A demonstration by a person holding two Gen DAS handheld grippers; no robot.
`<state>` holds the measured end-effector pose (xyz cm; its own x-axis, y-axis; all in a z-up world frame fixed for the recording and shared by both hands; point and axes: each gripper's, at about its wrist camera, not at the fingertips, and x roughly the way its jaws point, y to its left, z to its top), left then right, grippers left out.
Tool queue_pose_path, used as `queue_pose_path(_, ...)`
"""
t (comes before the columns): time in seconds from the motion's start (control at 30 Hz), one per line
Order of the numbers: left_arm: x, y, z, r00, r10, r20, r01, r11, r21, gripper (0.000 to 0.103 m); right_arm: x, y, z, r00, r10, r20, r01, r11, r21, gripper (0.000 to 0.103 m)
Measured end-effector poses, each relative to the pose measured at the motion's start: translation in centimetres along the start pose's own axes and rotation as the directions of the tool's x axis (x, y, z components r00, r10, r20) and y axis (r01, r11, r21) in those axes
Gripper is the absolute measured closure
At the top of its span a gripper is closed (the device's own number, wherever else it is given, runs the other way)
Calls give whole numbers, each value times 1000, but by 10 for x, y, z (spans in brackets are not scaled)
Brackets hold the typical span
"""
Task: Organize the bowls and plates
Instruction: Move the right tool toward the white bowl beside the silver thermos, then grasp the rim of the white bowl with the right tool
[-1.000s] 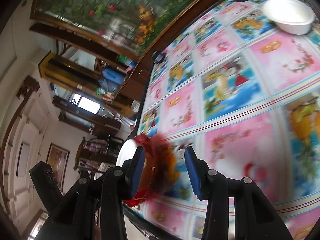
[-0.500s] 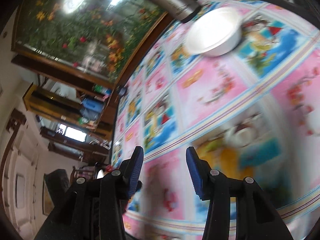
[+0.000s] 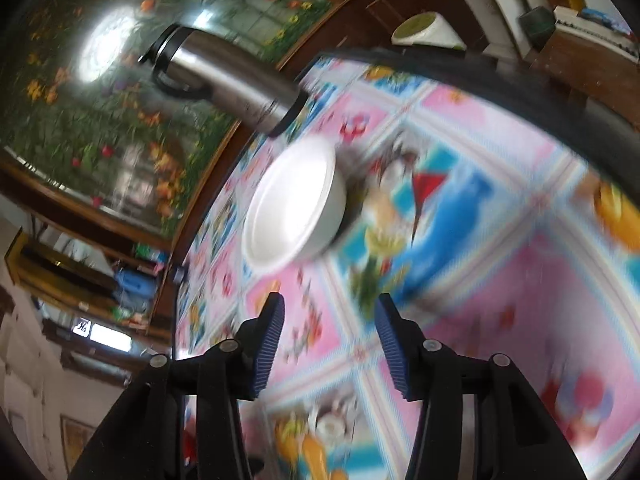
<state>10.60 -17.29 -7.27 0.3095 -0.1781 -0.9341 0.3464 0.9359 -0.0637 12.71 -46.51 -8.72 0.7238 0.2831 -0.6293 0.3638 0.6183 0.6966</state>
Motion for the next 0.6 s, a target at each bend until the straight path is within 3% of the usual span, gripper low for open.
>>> queue_pose_path(0.2,-13,10,18,1000,15,24,-15,1000,-7,57,23,-5,37,998,-19,51,15,996,83,50)
queue_pose_path(0.37,-26,10,65,994,41,104,-39,999,-17,57,37,-13,61,993,31,118,-50,986,158,50)
queue_pose_path(0.43,-26,8,86,991,47,122,-44,999,-26,57,42,-15,66,986,94,136,-114,983,142,50)
queue_pose_path(0.6,-11,-1,138,990,50,128,-40,996,-85,57,51,-19,68,986,142,89,-154,977,150,50)
